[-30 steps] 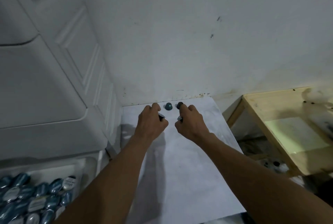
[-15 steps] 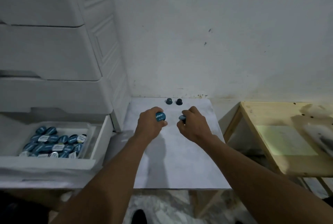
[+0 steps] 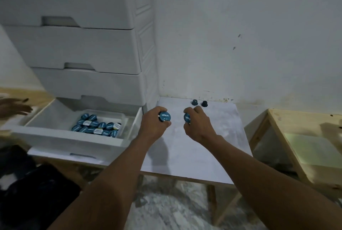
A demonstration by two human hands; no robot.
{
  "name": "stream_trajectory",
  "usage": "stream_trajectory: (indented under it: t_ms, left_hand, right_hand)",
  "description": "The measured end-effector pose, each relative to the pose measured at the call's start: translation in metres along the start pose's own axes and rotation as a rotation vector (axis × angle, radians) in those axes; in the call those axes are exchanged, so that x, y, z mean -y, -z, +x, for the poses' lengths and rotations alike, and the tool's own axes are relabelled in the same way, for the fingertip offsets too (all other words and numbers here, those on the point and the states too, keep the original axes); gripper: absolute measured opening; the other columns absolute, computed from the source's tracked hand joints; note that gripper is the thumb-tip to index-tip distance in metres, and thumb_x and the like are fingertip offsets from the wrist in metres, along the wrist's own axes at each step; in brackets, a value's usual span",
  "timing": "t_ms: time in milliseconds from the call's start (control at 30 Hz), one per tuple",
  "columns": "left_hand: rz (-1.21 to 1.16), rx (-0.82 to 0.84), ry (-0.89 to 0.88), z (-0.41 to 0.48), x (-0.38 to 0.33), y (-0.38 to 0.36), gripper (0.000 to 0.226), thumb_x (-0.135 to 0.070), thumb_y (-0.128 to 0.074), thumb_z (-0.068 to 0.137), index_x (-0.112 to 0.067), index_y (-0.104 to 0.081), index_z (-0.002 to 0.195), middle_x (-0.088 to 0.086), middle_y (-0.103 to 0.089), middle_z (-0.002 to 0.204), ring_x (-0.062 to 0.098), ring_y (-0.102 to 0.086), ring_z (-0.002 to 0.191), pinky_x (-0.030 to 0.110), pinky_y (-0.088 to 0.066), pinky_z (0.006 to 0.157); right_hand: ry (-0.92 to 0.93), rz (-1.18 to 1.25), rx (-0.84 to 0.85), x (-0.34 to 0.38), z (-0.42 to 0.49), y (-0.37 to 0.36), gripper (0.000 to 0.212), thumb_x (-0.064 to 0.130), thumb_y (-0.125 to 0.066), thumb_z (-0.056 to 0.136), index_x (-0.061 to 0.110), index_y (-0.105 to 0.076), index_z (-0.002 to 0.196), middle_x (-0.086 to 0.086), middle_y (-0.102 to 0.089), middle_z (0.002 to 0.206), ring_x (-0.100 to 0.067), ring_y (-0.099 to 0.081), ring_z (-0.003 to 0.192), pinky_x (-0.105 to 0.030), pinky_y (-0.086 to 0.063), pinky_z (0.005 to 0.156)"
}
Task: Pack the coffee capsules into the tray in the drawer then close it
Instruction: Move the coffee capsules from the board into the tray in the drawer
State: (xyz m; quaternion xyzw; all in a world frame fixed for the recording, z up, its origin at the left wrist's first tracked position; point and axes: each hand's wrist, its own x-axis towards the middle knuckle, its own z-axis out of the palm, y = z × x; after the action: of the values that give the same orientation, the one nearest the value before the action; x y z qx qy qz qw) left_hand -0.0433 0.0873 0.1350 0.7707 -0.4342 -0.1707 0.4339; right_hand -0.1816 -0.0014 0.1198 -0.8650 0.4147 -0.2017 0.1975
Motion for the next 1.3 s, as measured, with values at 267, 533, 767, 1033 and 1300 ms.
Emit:
stream_trajectory:
  t_ms: [267, 533, 767, 1033, 1300]
  left_hand:
    - [0.136, -0.071, 0.010, -0.016, 0.060, 0.093, 0.037, -0.013, -0.076, 0.075, -0.013, -0.063, 0.109, 0.003, -0.067, 0.106, 0.013, -0.058, 0.088, 0.017, -0.039, 0.074]
    - [0.215, -0.091, 0.008, -0.034, 0.134, 0.187, 0.034, -0.025, -0.078, 0.072, -0.014, -0.064, 0.101, -0.002, -0.068, 0.092, 0.012, -0.060, 0.085, 0.018, -0.037, 0.074]
    - [0.261, -0.147, 0.047, -0.029, 0.182, 0.230, 0.035, -0.027, -0.074, 0.075, -0.017, -0.064, 0.107, -0.001, -0.071, 0.101, 0.017, -0.065, 0.094, 0.022, -0.043, 0.084]
    - [0.234, -0.151, 0.064, 0.023, 0.199, 0.247, 0.029, -0.023, -0.074, 0.076, -0.017, -0.064, 0.102, -0.003, -0.070, 0.095, 0.010, -0.062, 0.083, 0.016, -0.040, 0.075]
    - [0.222, -0.068, 0.202, 0.104, 0.216, 0.250, 0.042, -0.010, -0.079, 0.073, -0.013, -0.064, 0.112, 0.006, -0.069, 0.107, 0.015, -0.064, 0.088, 0.024, -0.052, 0.081]
  right_hand:
    - [0.085, 0.023, 0.033, 0.091, -0.001, -0.049, 0.040, 0.019, -0.058, 0.090, 0.016, -0.048, 0.129, -0.011, -0.048, 0.123, -0.028, -0.057, 0.100, -0.032, -0.047, 0.090]
    - [0.130, 0.061, 0.029, 0.188, -0.011, -0.119, 0.036, 0.009, -0.060, 0.085, 0.010, -0.052, 0.120, -0.012, -0.051, 0.119, -0.030, -0.054, 0.103, -0.033, -0.045, 0.087]
    - [0.151, 0.065, 0.090, 0.242, -0.007, -0.166, 0.036, 0.011, -0.061, 0.084, 0.013, -0.052, 0.120, -0.012, -0.051, 0.117, -0.027, -0.054, 0.098, -0.035, -0.047, 0.086]
    - [0.200, 0.059, 0.124, 0.259, 0.063, -0.190, 0.042, 0.006, -0.059, 0.082, 0.009, -0.054, 0.124, -0.017, -0.052, 0.119, -0.032, -0.056, 0.101, -0.038, -0.047, 0.088]
    - [0.213, 0.064, 0.220, 0.250, 0.137, -0.219, 0.040, 0.000, -0.062, 0.080, 0.010, -0.053, 0.117, -0.012, -0.049, 0.119, -0.027, -0.051, 0.104, -0.032, -0.043, 0.086]
